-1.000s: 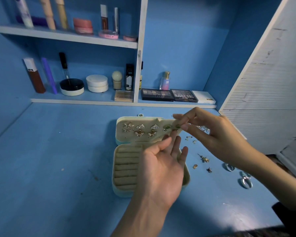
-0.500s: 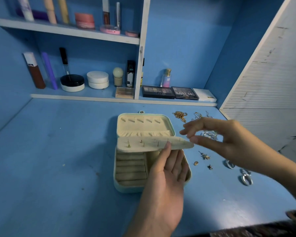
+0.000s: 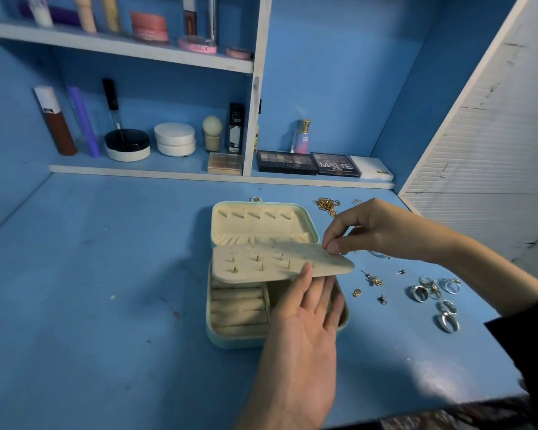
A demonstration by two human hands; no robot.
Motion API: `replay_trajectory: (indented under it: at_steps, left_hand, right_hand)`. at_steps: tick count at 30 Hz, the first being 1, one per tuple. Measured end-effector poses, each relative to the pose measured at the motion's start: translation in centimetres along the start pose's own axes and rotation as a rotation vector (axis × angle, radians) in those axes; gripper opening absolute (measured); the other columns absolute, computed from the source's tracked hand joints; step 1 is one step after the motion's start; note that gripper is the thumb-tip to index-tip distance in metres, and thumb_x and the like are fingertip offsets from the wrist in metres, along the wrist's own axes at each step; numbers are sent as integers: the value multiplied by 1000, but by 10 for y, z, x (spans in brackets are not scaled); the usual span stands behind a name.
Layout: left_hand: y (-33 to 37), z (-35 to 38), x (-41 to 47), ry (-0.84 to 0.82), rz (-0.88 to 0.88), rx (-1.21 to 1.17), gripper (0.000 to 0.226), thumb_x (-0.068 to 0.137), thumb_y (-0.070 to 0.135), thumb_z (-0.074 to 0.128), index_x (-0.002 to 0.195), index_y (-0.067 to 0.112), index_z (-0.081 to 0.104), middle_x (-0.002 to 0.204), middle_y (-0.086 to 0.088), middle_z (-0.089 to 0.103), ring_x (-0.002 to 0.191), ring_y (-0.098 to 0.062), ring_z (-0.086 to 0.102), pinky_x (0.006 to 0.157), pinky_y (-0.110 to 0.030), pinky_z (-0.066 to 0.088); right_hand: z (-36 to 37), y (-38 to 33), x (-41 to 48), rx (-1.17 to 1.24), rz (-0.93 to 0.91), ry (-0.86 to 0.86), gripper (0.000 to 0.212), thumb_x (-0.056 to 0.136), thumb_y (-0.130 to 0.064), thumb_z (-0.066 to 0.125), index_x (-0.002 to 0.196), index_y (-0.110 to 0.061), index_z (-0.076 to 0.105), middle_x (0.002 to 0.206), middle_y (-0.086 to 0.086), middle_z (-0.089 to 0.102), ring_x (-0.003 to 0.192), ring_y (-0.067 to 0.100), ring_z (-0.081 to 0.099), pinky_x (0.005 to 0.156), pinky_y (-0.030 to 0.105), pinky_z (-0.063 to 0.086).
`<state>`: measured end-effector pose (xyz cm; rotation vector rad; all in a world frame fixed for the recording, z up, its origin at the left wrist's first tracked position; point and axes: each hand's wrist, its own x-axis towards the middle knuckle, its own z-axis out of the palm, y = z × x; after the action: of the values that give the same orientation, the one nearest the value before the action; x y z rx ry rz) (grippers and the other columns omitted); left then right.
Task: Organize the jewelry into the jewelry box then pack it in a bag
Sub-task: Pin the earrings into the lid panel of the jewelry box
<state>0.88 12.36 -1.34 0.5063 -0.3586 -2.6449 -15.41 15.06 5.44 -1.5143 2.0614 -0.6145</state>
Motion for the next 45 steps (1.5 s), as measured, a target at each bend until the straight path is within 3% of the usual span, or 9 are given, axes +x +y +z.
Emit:
replay_trajectory:
  at_steps: [5, 10, 14, 19, 22, 26, 31, 42, 45]
  left_hand:
    - [0, -1, 1, 7, 2, -8, 39, 81, 28, 51, 115, 16, 65, 118, 0, 68, 120, -10, 54, 105, -31, 35]
    - [0, 0, 0, 8, 7, 8, 37, 83, 28, 51, 116, 18, 64, 119, 1, 67, 120, -9, 55, 106, -31, 34]
    - [0, 0, -1, 13, 5, 4, 36, 82, 27, 52, 114, 17, 65, 118, 1, 68, 120, -9, 54, 106, -32, 34]
    - [1, 1, -2, 24, 3, -2, 35, 82, 26, 52, 113, 17, 65, 117, 0, 68, 119, -10, 55, 105, -32, 35]
    - [1, 2, -3, 25, 3, -7, 32, 81, 26, 52, 108, 19, 68, 116, 0, 69, 117, -10, 56, 105, -33, 35]
    - [2, 3, -4, 35, 3, -13, 29, 81, 25, 53, 104, 19, 69, 114, -1, 70, 116, -11, 57, 103, -32, 36]
    - [0, 3, -4, 47, 8, -4, 31, 79, 25, 54, 107, 19, 68, 115, -1, 69, 118, -11, 56, 104, -32, 35]
    - [0, 2, -3, 40, 14, 9, 33, 79, 26, 53, 108, 19, 67, 113, -1, 70, 118, -12, 56, 107, -33, 34]
    - [0, 2, -2, 27, 17, 9, 33, 80, 26, 52, 109, 21, 66, 113, 0, 70, 117, -11, 57, 105, -32, 35]
  right_hand:
    - [-2, 4, 2, -13, 6, -18, 16, 84, -7, 67, 82, -22, 72, 79, -13, 70, 65, -4, 58, 62, 6, 40]
    - [-2, 9, 4, -25, 9, -16, 14, 84, -10, 68, 82, -23, 73, 86, -10, 72, 85, 11, 63, 84, 25, 49]
    - [-2, 5, 3, -23, 8, -20, 12, 83, -12, 69, 81, -23, 73, 82, -12, 71, 71, -1, 59, 67, 8, 41]
    - [-1, 2, 2, -47, -1, -34, 11, 84, -8, 67, 81, -18, 72, 76, -11, 68, 56, -6, 55, 54, 4, 38]
    - [0, 4, 4, -80, -10, -62, 17, 84, -12, 68, 78, -27, 71, 80, -13, 70, 72, 0, 61, 66, 8, 43]
    - [-3, 0, 5, -114, 4, -92, 16, 84, -13, 67, 78, -28, 71, 83, -11, 70, 73, 4, 63, 57, 9, 42]
    - [-9, -4, 12, -199, -15, -146, 18, 82, -11, 65, 80, -29, 71, 86, -9, 70, 82, 12, 64, 88, 37, 51]
    - [-10, -5, 20, -292, -27, -241, 14, 80, -14, 62, 81, -25, 70, 84, -7, 69, 82, 18, 63, 87, 44, 50]
    - [-8, -3, 20, -283, -26, -247, 12, 80, -14, 62, 81, -24, 69, 85, -5, 69, 84, 19, 64, 91, 34, 48]
